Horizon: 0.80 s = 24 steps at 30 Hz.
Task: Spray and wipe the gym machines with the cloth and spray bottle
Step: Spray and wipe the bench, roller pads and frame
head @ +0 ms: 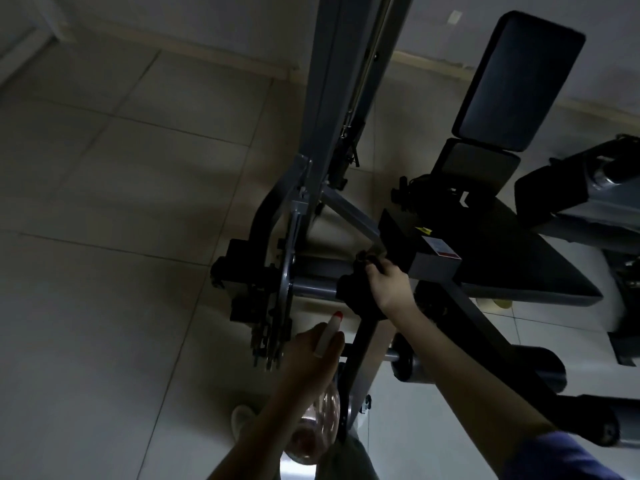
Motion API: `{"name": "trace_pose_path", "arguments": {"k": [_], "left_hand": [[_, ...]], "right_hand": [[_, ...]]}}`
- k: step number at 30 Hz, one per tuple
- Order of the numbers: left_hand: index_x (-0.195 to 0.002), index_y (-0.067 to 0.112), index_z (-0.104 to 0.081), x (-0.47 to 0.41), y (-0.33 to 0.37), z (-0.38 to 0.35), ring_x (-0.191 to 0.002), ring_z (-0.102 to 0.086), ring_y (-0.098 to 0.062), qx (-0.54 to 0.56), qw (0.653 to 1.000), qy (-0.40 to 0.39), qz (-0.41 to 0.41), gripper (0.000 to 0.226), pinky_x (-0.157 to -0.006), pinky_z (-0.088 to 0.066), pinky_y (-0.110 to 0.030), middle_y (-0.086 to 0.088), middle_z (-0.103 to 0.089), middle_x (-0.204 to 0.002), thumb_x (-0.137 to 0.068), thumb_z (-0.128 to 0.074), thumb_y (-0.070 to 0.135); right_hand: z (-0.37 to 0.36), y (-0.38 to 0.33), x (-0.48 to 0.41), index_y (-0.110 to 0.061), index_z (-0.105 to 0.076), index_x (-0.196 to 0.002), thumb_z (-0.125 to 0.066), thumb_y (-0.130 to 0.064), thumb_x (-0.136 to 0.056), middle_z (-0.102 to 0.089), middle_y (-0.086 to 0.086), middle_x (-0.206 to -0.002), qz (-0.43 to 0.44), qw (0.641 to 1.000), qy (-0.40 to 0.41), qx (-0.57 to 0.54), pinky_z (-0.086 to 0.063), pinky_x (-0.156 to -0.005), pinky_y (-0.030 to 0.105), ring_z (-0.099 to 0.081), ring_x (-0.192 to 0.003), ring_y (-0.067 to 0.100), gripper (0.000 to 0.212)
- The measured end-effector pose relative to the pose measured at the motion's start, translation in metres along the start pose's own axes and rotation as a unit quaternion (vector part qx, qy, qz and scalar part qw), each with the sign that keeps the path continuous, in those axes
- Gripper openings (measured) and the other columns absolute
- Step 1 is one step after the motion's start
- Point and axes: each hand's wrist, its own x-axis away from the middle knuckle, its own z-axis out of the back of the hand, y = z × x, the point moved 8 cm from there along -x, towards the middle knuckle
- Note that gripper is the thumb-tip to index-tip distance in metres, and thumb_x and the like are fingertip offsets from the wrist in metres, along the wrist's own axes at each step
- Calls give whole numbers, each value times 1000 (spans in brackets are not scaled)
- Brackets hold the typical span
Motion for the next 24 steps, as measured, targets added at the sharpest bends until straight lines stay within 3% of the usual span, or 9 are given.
{"name": "trace_pose_path", "arguments": {"k": [2, 6, 9, 12, 14, 16, 19, 22, 24], "left_hand": [[-76, 31, -53, 5, 3, 3, -48, -51, -4, 17, 999, 37, -9, 22, -52, -43, -20, -5, -56, -60, -97, -53, 26], [-72, 20, -58, 11, -9, 5, -53, -46, -18, 90, 991, 93, 23, 24, -56, -40, -33, 4, -48, -52, -96, -55, 18], [-72, 1, -58, 18, -13, 9, -49, -43, -18, 97, 986, 135, 21, 29, -51, -36, -31, 6, -45, -48, -95, -57, 19], [-72, 1, -57, 24, -9, 15, -49, -44, -18, 93, 982, 165, 2, 42, -51, -35, -33, 0, -47, -52, -84, -54, 42], [-78, 3, -60, 28, -5, 16, -51, -49, -22, 86, 982, 167, -8, 52, -51, -38, -33, -10, -52, -56, -78, -48, 54], [-81, 3, -61, 31, -6, 16, -55, -53, -34, 83, 981, 173, -11, 41, -53, -42, -36, -21, -58, -64, -86, -54, 43], [-81, 15, -61, 35, -8, 19, -59, -55, -39, 77, 981, 179, -9, 15, -57, -47, -45, -26, -61, -70, -95, -56, 20], [-77, 7, -60, 38, -6, 26, -57, -54, -39, 83, 979, 185, -22, 38, -52, -42, -39, -17, -57, -61, -86, -52, 44], [-74, 6, -58, 39, -7, 29, -53, -49, -35, 84, 979, 184, -23, 49, -51, -37, -35, -7, -51, -57, -82, -47, 53]], "right_hand": [[4, -6, 4, -16, -57, -123, -43, -33, -97, -63, 17, -115, 39, 998, 14, 40, -48, -89, 39, -58, -107, 34, 34], [5, -20, 10, -17, -56, -118, -41, -36, -97, -65, 16, -105, 126, 983, 27, 129, -49, -79, 38, -61, -99, 36, 31], [0, -29, 12, -18, -54, -122, -40, -37, -98, -62, 14, -113, 173, 973, 27, 147, -48, -82, 37, -57, -106, 34, 34], [-30, -27, 16, -16, -48, -129, -39, -39, -99, -50, 12, -127, 210, 961, -42, 174, -40, -96, 40, -42, -120, 30, 39], [-52, -25, 20, -19, -42, -134, -37, -43, -98, -43, 9, -131, 257, 930, -71, 254, -36, -101, 42, -37, -123, 27, 43], [-59, -28, 21, -19, -42, -133, -36, -45, -98, -43, 9, -130, 304, 899, -55, 310, -34, -103, 40, -38, -122, 26, 44], [-64, -28, 17, -19, -45, -128, -36, -47, -97, -44, 8, -126, 319, 888, -56, 326, -42, -91, 35, -41, -117, 24, 42], [-61, -33, 9, -14, -53, -114, -32, -45, -99, -55, 10, -111, 294, 909, -1, 296, -43, -70, 30, -54, -100, 25, 40], [-59, -38, -1, -10, -59, -103, -30, -43, -100, -62, 12, -98, 244, 932, 18, 266, -41, -65, 31, -61, -89, 29, 44]]}}
